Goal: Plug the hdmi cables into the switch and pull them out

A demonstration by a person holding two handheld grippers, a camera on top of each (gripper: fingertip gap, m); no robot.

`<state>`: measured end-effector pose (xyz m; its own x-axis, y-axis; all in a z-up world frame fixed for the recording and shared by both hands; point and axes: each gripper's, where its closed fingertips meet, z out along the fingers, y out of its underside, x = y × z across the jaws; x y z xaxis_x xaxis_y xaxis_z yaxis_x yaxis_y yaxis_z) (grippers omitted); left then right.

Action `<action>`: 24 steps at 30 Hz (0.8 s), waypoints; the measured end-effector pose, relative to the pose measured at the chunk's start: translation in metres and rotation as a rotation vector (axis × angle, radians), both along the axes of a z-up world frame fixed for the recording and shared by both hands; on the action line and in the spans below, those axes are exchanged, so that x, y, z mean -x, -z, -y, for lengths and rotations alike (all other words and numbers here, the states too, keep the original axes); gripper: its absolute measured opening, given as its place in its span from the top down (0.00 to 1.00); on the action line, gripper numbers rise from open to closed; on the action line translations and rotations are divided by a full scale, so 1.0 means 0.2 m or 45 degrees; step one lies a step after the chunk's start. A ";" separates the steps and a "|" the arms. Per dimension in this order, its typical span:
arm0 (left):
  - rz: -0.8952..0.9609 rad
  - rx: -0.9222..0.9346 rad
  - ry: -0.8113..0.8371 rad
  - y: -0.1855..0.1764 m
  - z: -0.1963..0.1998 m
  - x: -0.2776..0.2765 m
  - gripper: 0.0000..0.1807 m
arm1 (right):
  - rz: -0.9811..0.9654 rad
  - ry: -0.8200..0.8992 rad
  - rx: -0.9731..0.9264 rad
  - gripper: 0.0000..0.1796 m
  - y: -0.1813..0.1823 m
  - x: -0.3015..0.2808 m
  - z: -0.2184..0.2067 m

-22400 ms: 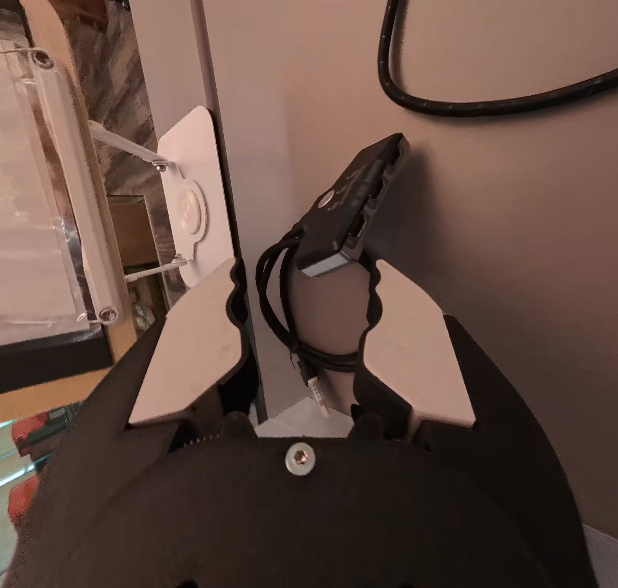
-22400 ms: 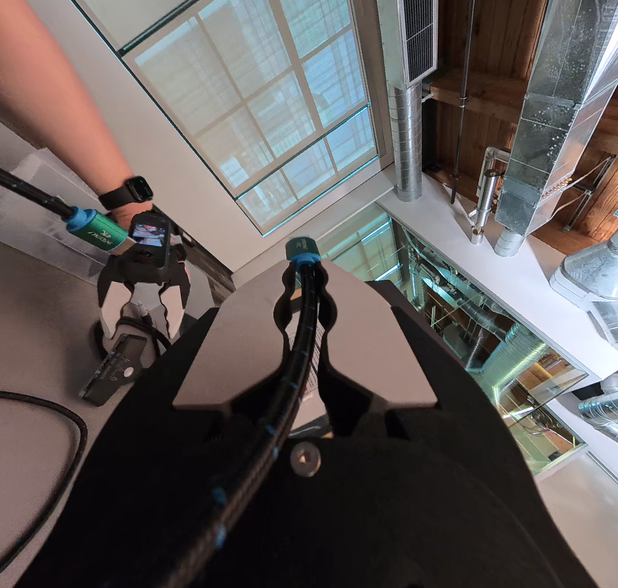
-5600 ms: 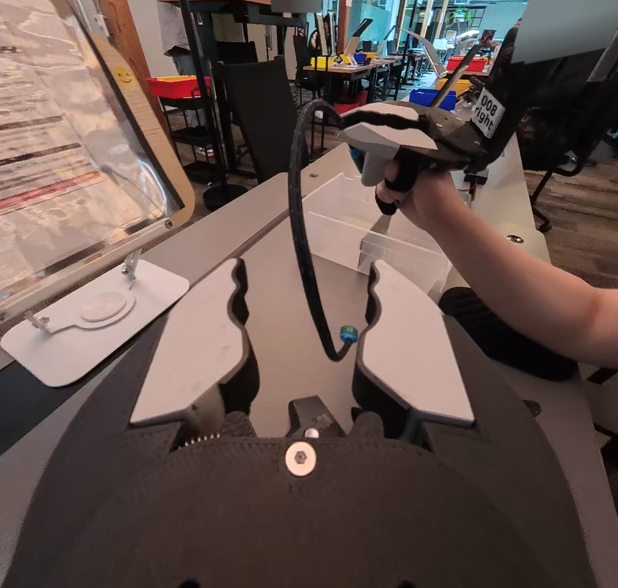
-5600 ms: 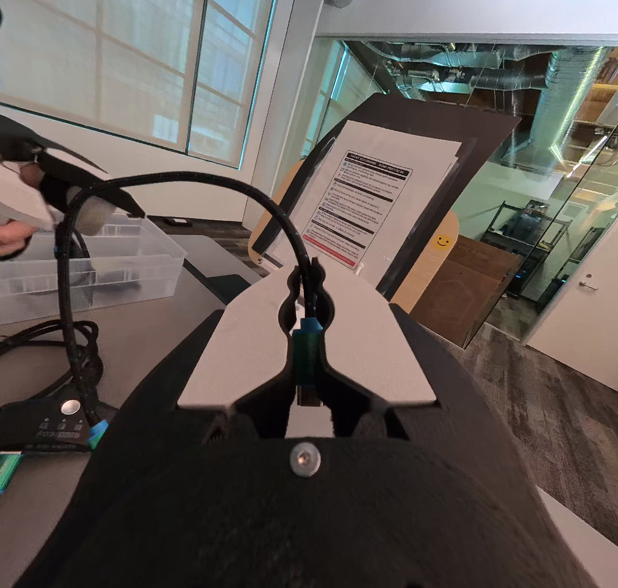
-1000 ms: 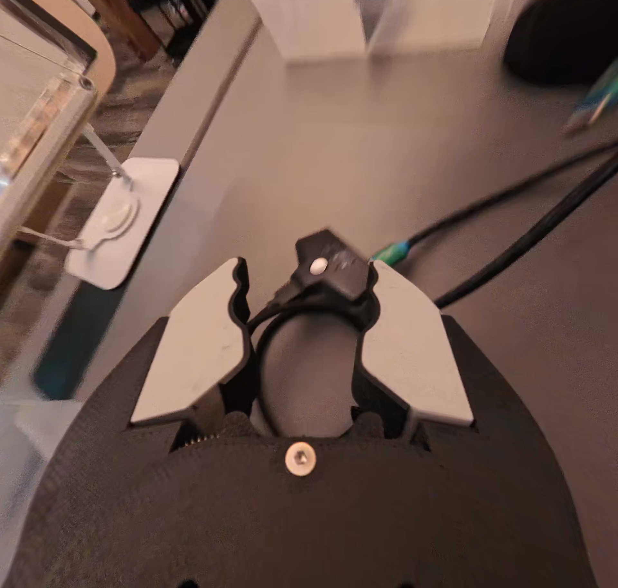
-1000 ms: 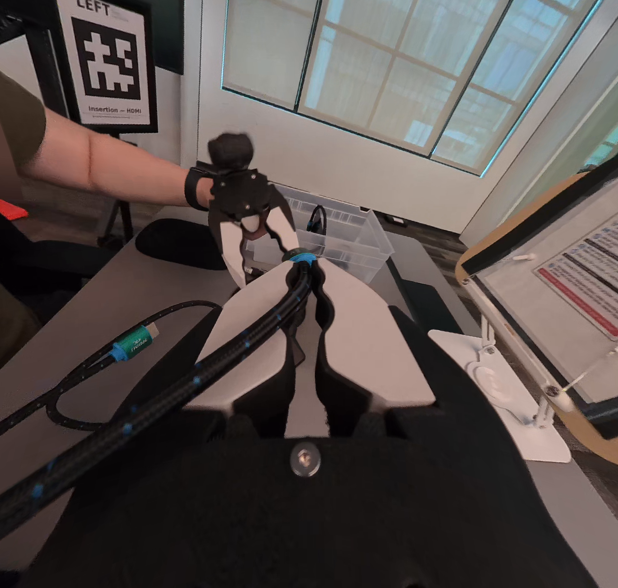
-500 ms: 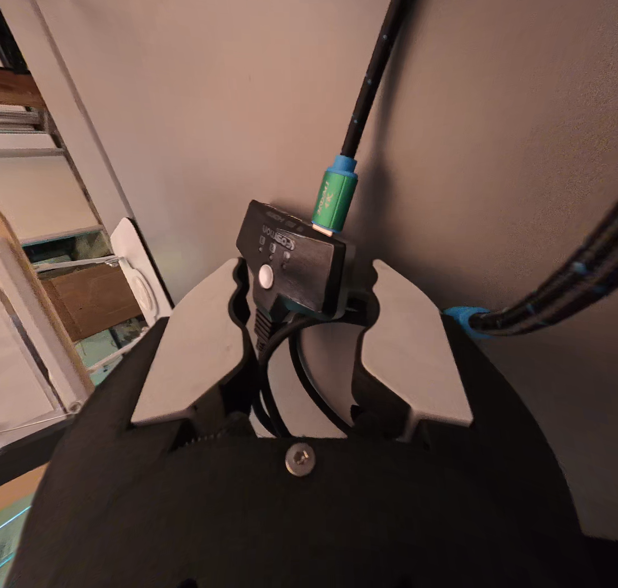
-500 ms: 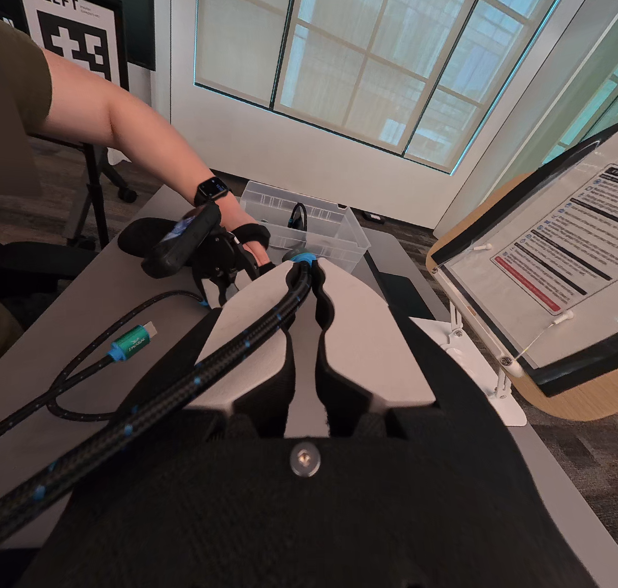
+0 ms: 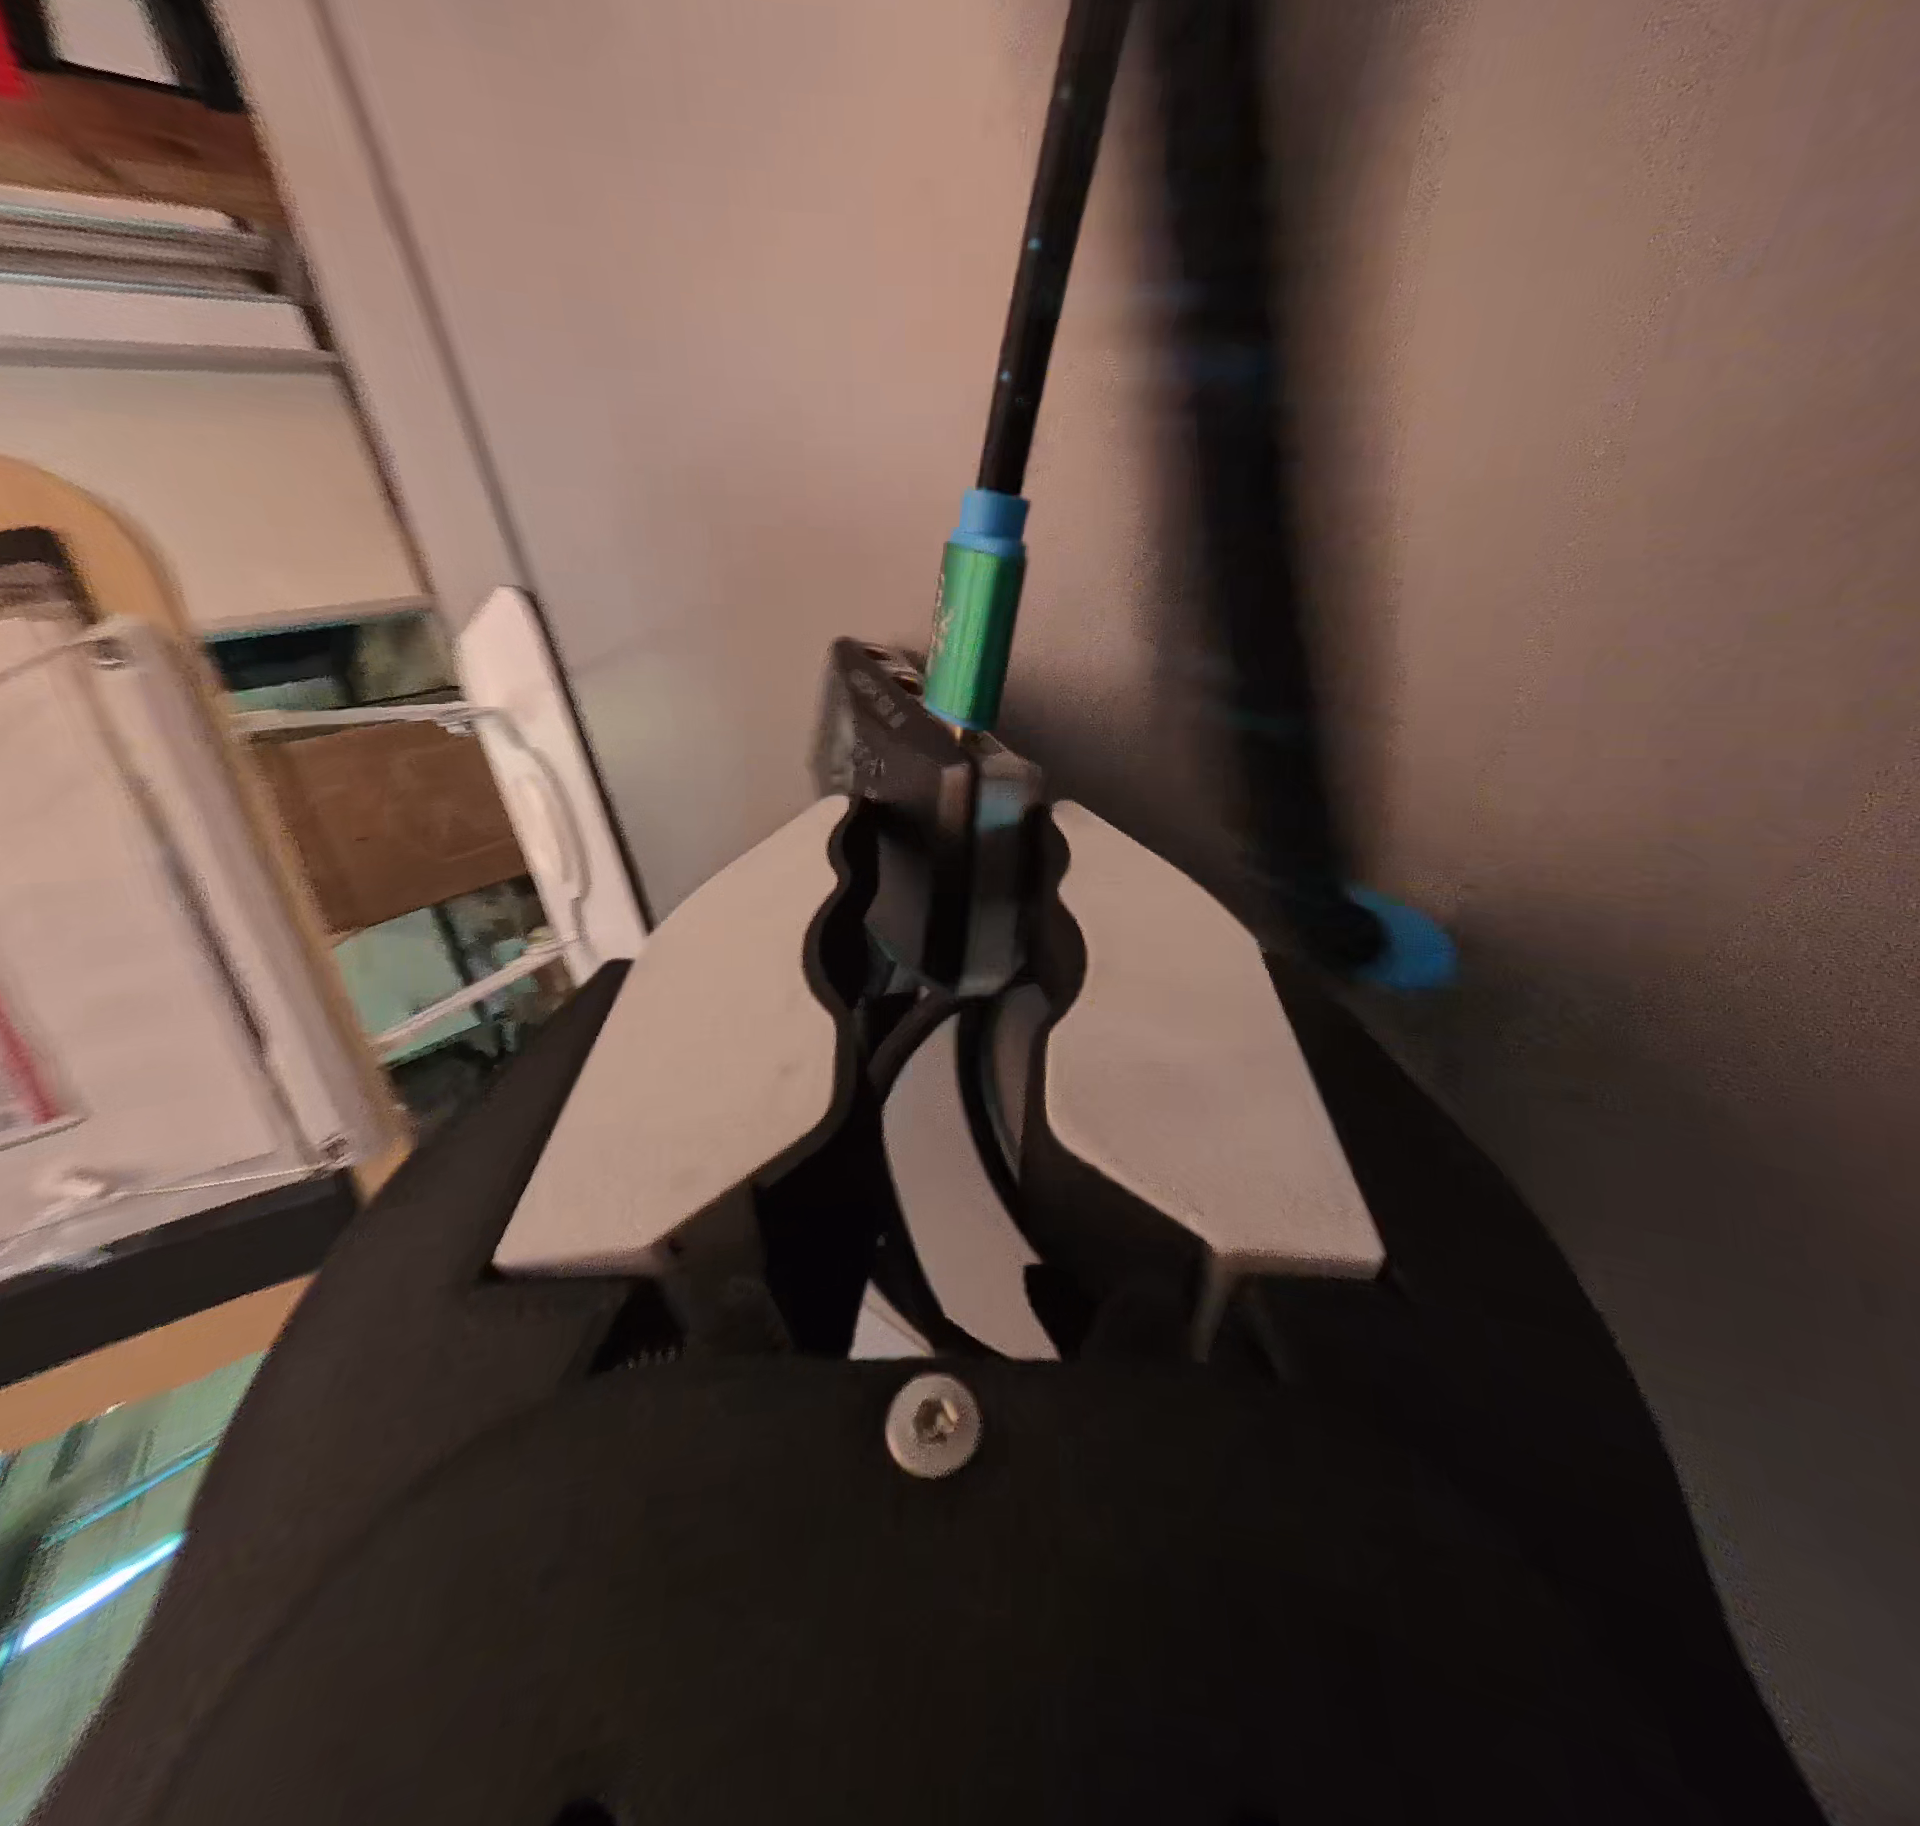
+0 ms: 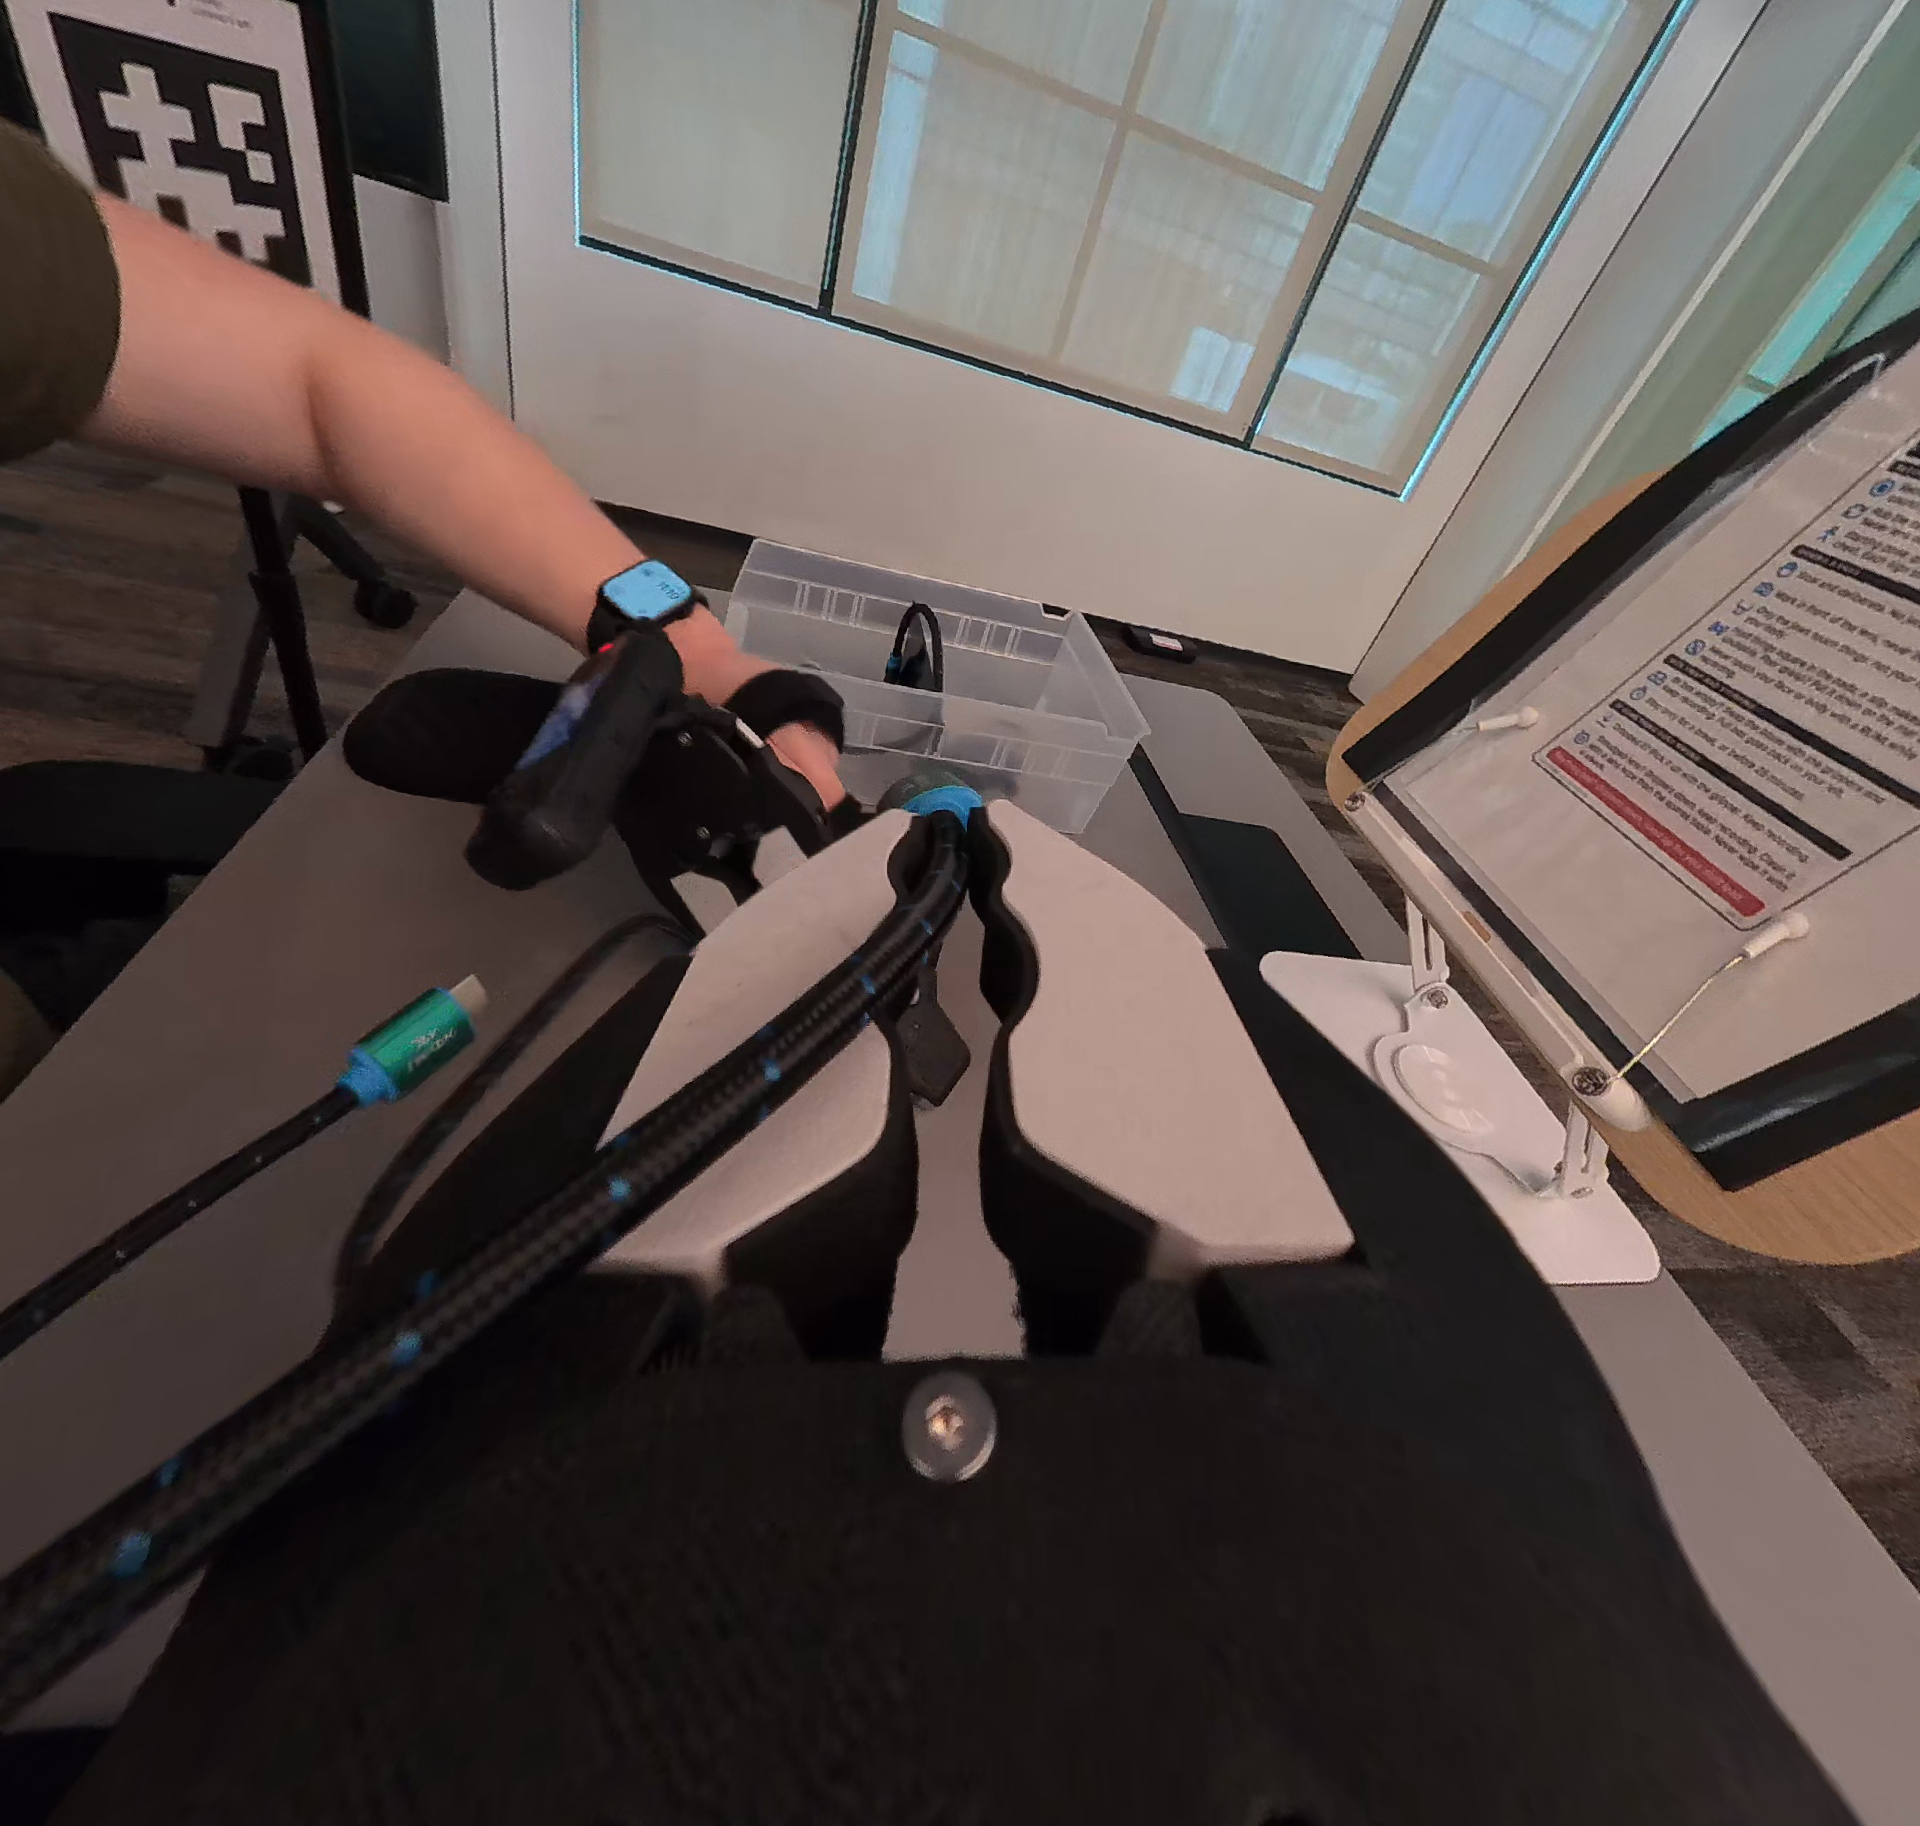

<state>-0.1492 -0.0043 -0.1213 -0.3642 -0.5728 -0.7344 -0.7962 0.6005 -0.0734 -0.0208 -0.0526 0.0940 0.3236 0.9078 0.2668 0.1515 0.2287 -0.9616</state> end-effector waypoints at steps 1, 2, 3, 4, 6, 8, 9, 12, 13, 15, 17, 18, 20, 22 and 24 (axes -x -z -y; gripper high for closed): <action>0.074 -0.004 -0.012 -0.05 0.00 -0.01 0.88 | -0.010 0.010 0.012 0.95 0.00 0.00 -0.02; 0.158 0.042 -0.043 -0.10 0.01 -0.02 0.89 | -0.013 0.014 0.026 0.96 0.01 0.01 -0.03; 0.253 0.110 -0.092 -0.15 0.01 -0.03 0.89 | -0.011 0.019 0.042 0.96 0.03 0.01 -0.05; 0.355 0.169 -0.148 -0.20 0.00 -0.03 0.89 | -0.015 0.036 0.058 0.96 0.04 0.02 -0.07; 0.520 0.250 -0.228 -0.28 -0.01 -0.01 0.89 | -0.061 0.042 0.092 0.96 0.04 0.04 -0.10; 0.629 0.248 -0.267 -0.32 -0.01 0.02 0.89 | -0.130 0.078 0.094 0.96 0.01 0.03 -0.13; 0.666 0.247 -0.277 -0.32 -0.01 0.04 0.89 | -0.167 0.082 0.088 0.96 -0.01 0.02 -0.14; 0.779 0.257 -0.309 -0.34 0.01 0.07 0.89 | -0.339 0.143 0.085 0.96 -0.09 -0.05 -0.17; 0.831 0.260 -0.310 -0.37 0.02 0.08 0.89 | -0.403 0.189 0.077 0.96 -0.12 -0.09 -0.20; 0.948 0.251 -0.312 -0.47 0.03 0.10 0.89 | -0.523 0.265 0.079 0.96 -0.16 -0.15 -0.24; 1.088 0.244 -0.299 -0.60 0.05 0.13 0.89 | -0.572 0.338 0.127 0.96 -0.13 -0.18 -0.30; 1.160 0.246 -0.289 -0.67 0.06 0.14 0.89 | -0.547 0.330 0.143 0.96 -0.10 -0.15 -0.31; 1.309 0.269 -0.255 -0.82 0.09 0.15 0.89 | -0.475 0.258 0.126 0.96 -0.04 -0.05 -0.31; 1.464 0.330 -0.193 -0.96 0.15 0.15 0.90 | -0.370 0.257 0.132 0.96 0.04 0.07 -0.33; 1.604 0.425 -0.107 -1.10 0.23 0.13 0.90 | -0.238 0.337 0.141 0.96 0.12 0.19 -0.37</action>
<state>-0.1756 -0.0497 0.0982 0.5114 -0.7796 -0.3616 -0.1056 0.3605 -0.9267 -0.0597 0.0204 0.0701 0.5861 0.8057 0.0848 0.0101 0.0974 -0.9952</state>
